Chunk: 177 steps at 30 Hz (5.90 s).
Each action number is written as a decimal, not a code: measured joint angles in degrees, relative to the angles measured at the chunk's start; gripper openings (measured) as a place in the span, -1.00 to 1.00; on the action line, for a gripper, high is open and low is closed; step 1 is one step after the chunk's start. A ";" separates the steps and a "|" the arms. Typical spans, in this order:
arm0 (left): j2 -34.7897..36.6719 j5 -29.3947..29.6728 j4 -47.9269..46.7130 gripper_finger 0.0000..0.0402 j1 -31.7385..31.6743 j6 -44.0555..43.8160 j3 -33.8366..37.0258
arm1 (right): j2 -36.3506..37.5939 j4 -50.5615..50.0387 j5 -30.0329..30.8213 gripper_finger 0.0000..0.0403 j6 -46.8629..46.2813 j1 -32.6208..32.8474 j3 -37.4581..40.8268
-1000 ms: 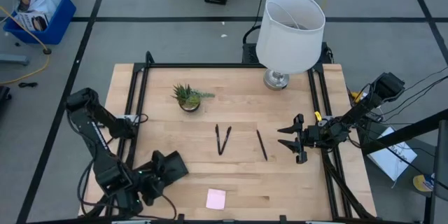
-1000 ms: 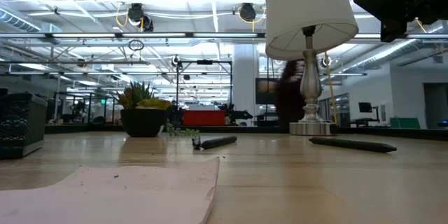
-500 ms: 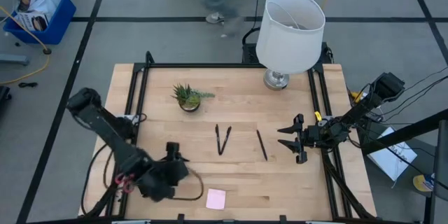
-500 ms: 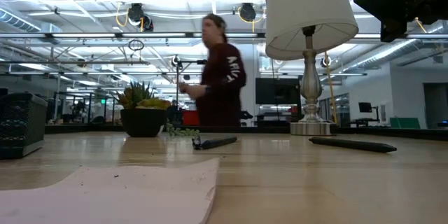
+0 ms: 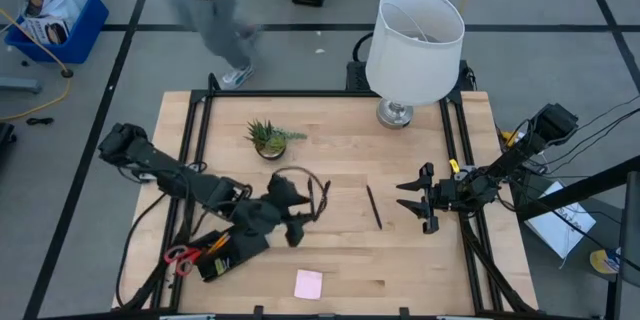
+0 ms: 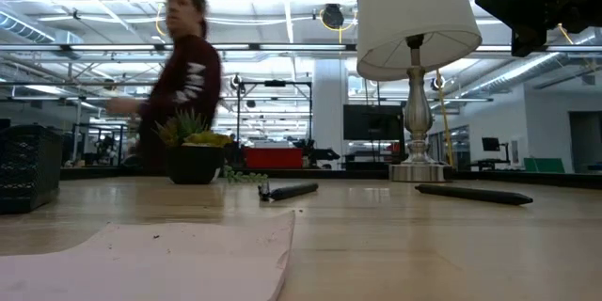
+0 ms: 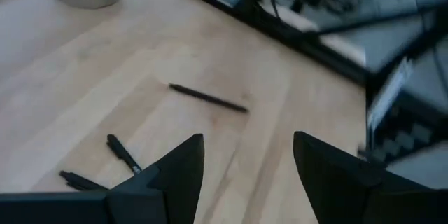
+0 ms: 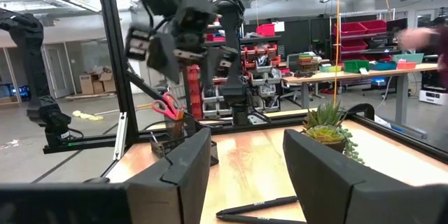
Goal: Pick and place office supplies into organizer
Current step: Put the left pen into the top left section of the desk organizer
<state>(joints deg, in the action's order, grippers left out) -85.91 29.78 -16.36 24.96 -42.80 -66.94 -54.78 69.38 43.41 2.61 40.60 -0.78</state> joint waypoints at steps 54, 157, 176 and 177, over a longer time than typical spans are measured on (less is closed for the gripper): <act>-23.58 -29.81 -12.36 0.12 -24.99 -44.56 -0.93 | 0.00 -2.23 -0.01 -0.13 0.00 0.00 0.00; -26.60 -14.24 -33.61 -0.77 -18.17 -40.50 -17.88 | 0.00 -2.40 0.00 -0.12 0.00 0.00 0.00; -13.04 6.79 -40.05 -0.77 3.92 -35.04 -18.01 | 0.00 -2.35 -0.01 -0.12 0.01 0.00 0.00; -12.44 8.03 -40.75 -0.77 5.24 -35.19 -18.01 | 0.00 -2.39 0.00 -0.13 0.00 0.00 0.00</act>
<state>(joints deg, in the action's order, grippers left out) -98.35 37.82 -57.11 30.20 -78.00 -84.95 -54.78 66.99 43.41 2.61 40.60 -0.78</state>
